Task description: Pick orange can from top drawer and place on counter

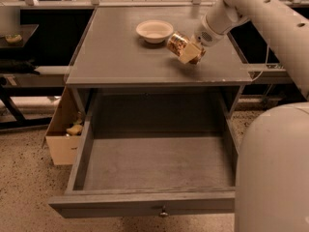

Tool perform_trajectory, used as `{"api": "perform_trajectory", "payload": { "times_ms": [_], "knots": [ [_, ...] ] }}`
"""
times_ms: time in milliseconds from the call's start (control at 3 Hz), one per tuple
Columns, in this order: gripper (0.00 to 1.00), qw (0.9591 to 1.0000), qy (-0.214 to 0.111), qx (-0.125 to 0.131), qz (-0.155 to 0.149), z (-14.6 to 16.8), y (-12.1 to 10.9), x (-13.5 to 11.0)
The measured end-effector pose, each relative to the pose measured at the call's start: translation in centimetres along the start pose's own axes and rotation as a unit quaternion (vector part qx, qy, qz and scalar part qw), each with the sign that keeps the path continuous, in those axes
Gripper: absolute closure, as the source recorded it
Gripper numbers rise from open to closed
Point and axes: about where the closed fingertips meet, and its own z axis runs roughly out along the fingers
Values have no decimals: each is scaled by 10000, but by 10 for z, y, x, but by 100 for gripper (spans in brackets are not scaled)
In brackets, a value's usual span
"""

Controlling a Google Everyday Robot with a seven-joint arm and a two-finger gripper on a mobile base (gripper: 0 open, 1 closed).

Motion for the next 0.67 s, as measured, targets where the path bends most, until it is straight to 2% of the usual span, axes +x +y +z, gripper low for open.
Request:
{"api": "perform_trajectory", "payload": {
  "times_ms": [333, 667],
  "knots": [
    [12, 10000, 24, -52, 29, 7, -1, 1],
    [0, 9999, -14, -127, -16, 14, 0, -1]
  ]
}}
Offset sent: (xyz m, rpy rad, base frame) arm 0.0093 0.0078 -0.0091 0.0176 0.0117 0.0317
